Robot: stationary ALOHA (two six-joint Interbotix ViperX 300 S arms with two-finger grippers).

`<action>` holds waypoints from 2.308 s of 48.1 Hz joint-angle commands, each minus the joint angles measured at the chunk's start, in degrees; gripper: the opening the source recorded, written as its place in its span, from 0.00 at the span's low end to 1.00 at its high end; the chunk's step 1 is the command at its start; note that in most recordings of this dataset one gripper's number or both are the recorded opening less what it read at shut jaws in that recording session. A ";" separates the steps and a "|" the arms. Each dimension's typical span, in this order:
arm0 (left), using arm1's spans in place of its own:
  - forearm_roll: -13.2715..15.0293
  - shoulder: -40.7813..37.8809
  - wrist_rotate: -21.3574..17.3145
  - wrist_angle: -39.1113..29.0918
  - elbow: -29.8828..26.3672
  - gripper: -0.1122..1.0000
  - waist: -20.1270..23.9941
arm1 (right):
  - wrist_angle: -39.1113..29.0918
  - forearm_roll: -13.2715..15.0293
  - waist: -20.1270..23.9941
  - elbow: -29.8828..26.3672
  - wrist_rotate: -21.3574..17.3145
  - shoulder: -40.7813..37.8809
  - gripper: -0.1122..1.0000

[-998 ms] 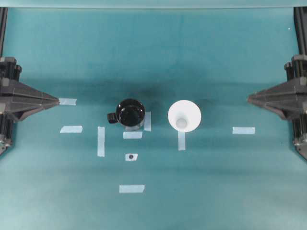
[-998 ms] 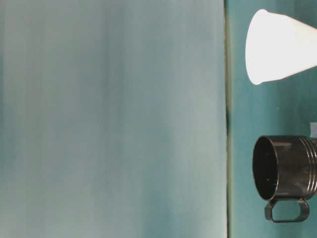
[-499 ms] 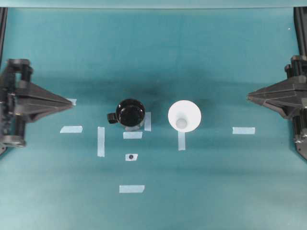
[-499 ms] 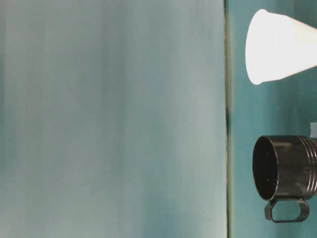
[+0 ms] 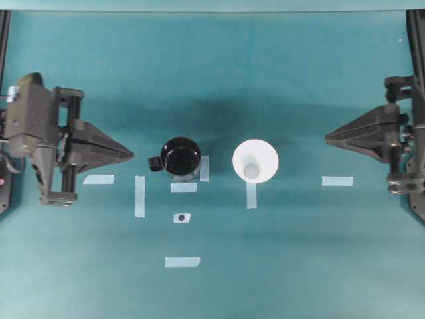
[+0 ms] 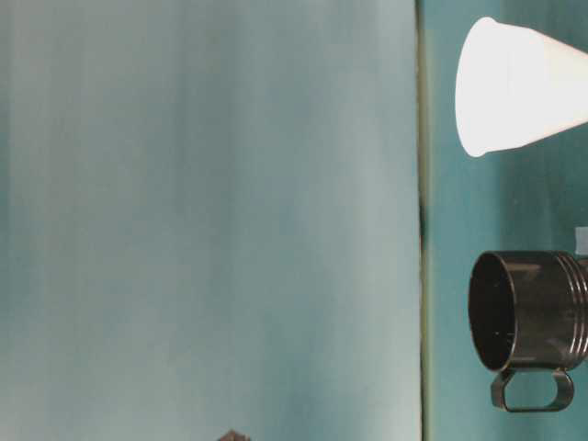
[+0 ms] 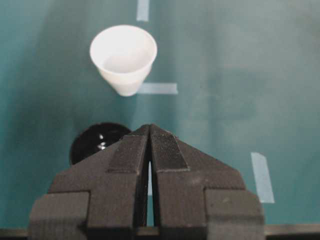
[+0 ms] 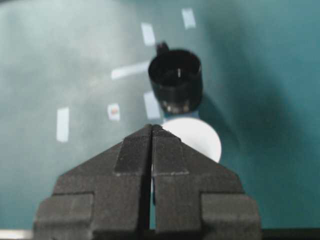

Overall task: Holding the cup holder with the left arm, the right arm places the cup into the cup holder.
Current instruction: 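Move left gripper over the black cup holder and right gripper over the white cup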

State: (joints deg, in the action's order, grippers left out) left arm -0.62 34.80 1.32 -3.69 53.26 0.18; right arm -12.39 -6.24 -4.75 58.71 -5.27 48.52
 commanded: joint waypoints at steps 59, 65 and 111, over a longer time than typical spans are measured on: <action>-0.62 -15.64 -2.11 -22.59 -14.24 0.13 2.55 | -19.42 2.81 -3.25 -18.81 -0.26 -30.59 0.12; -0.62 -16.52 -2.37 -23.03 -14.15 0.13 3.34 | -19.42 2.81 -3.69 -19.69 -0.09 -32.26 0.12; -0.62 -27.07 -2.64 -33.13 -20.92 0.13 4.66 | -26.89 7.29 -5.89 -29.18 0.70 -43.86 0.12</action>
State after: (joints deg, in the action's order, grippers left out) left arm -1.05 7.29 -1.41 -36.91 33.75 4.75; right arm -39.46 0.88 -10.37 31.29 -5.19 4.13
